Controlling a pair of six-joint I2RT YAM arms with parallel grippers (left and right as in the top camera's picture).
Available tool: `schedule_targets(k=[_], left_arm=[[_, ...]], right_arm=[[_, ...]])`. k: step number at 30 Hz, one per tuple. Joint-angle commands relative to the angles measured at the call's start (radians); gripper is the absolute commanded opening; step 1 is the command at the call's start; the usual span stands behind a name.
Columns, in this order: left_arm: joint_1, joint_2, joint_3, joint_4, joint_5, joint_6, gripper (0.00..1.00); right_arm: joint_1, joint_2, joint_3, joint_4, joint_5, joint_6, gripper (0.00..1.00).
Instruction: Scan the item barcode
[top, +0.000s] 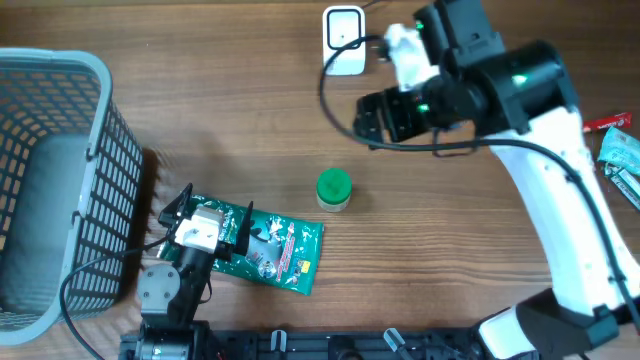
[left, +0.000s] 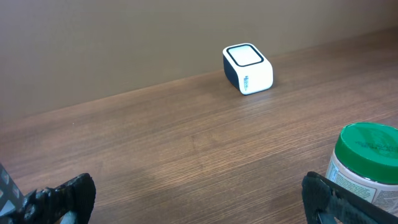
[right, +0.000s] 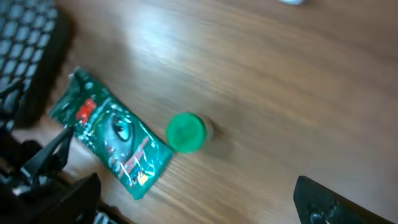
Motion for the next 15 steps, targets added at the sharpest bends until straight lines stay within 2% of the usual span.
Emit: schedule_targets(k=[1, 8, 15], left_arm=[[-0.003, -0.007, -0.004, -0.003, 0.013, -0.006, 1.0], [-0.003, -0.007, -0.004, -0.003, 0.013, -0.006, 1.0], [-0.003, -0.007, -0.004, -0.003, 0.013, -0.006, 1.0]], right_arm=[[0.084, 0.085, -0.1, 0.08, -0.063, -0.208, 1.0], [0.278, 0.334, -0.19, 0.169, 0.204, -0.233, 1.0], [0.29, 0.406, -0.199, 0.174, 0.223, -0.196, 1.0]])
